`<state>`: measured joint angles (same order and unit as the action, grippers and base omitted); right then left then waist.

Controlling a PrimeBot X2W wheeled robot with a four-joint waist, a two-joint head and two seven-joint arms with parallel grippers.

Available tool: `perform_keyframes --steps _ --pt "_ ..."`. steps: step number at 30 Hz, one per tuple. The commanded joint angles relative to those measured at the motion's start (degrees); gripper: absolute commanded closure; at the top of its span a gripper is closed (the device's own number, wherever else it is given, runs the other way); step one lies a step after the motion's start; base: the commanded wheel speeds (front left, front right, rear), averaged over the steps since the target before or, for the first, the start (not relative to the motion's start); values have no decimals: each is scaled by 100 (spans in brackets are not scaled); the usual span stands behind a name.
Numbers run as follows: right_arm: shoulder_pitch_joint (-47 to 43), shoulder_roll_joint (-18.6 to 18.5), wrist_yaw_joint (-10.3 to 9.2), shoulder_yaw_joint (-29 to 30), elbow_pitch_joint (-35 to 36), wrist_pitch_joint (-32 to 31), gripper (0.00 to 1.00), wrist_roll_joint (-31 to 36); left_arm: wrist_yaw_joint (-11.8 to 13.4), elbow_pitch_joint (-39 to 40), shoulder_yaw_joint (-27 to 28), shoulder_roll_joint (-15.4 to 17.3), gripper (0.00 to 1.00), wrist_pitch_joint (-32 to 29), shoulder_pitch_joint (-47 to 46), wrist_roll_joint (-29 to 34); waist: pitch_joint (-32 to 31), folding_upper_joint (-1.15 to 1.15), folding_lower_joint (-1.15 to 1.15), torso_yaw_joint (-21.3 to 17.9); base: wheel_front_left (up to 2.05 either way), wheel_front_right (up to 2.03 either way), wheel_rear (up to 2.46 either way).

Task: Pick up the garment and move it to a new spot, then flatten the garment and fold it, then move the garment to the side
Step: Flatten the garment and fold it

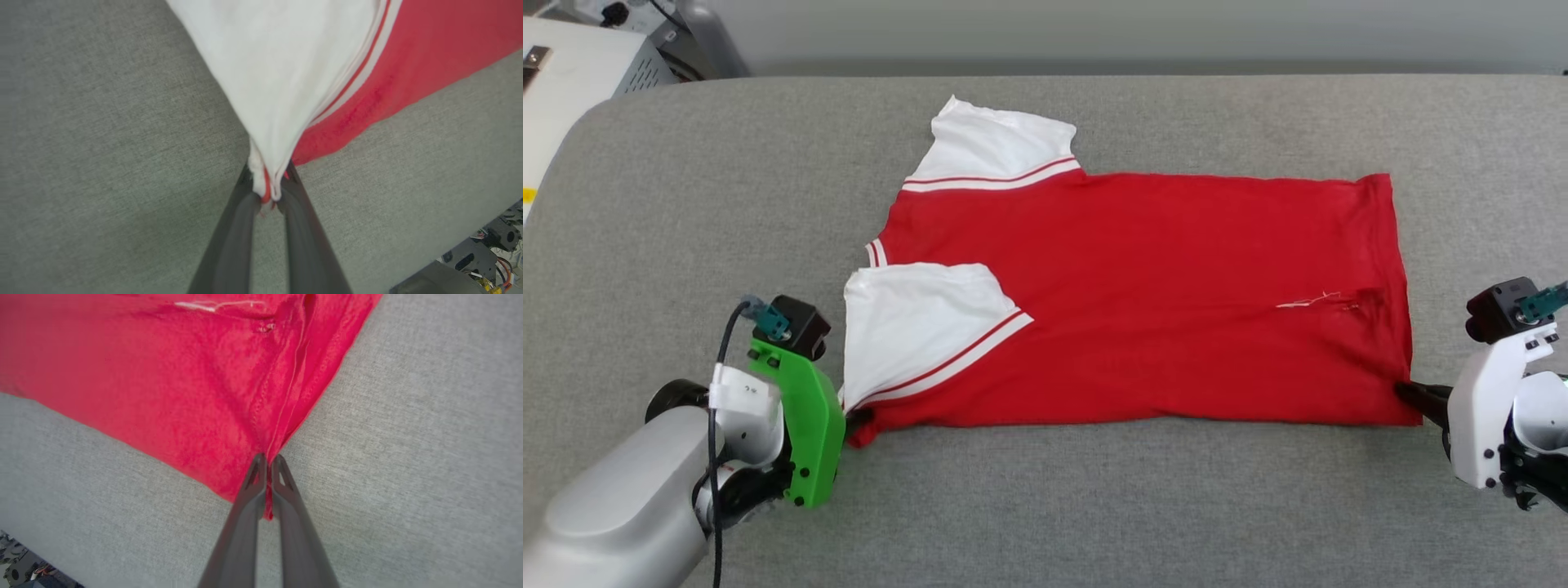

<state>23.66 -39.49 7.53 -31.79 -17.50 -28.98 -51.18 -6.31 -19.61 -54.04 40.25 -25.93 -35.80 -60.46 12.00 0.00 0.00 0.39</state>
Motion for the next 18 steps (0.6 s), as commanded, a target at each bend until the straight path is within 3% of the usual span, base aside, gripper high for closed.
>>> perform_keyframes --steps 1,10,14,18 --pt "-151 -124 -4 38 132 41 100 -79 20 77 35 141 100 19 143 -96 -263 0 0 -59 0 0 0" --pt "-1144 -630 -4 541 942 -54 100 -356 336 1085 42 666 100 -56 804 -375 -491 0 0 -36 0 0 0" --pt "-1514 -596 -4 830 1024 -133 100 -351 561 1367 35 758 100 47 1071 -401 -369 0 0 -53 0 0 0" --pt "-1565 -351 -4 955 914 -235 100 -217 702 1347 37 637 100 165 1180 -423 -175 0 0 -74 0 0 0"
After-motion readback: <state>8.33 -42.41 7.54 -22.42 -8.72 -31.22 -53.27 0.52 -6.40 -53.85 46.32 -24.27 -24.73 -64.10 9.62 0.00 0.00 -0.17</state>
